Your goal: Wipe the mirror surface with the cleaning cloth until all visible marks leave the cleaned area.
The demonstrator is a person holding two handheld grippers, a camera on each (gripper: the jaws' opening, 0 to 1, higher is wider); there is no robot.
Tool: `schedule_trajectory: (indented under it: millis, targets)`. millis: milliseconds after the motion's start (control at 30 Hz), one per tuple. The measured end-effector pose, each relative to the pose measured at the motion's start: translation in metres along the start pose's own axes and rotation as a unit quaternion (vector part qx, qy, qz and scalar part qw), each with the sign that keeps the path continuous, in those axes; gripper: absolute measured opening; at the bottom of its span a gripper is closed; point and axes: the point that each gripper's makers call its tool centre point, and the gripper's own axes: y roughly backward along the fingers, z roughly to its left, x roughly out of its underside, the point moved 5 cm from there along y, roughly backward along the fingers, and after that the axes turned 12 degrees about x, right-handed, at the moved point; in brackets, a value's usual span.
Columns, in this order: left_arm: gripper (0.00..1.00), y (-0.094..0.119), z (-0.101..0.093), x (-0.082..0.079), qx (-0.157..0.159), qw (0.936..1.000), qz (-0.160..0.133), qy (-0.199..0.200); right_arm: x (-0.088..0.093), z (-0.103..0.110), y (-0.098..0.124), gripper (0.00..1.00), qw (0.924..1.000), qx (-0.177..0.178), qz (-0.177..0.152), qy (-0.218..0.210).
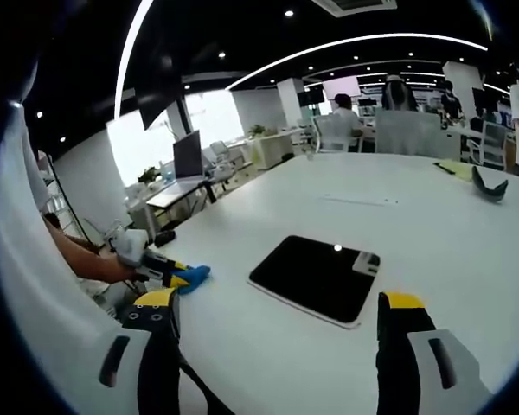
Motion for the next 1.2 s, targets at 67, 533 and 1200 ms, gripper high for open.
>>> schedule_trajectory:
  millis: [67, 533, 1200]
  targets:
    - [0.13, -0.0001, 0.0021, 0.0003, -0.002, 1.0000, 0.000, 0.002, -0.0005, -0.0001, 0.0000, 0.94, 1.0000, 0.000, -0.001, 0.000]
    - [0.09, 0.0000, 0.0047, 0.0004, -0.004, 1.0000, 0.000, 0.000, 0.0004, 0.0004, 0.0020, 0.94, 1.0000, 0.000, -0.002, 0.000]
    - [0.08, 0.0002, 0.0042, 0.0008, -0.004, 0.9999, -0.008, 0.011, 0.0036, -0.0009, 0.0014, 0.94, 0.9999, 0.000, -0.012, 0.002]
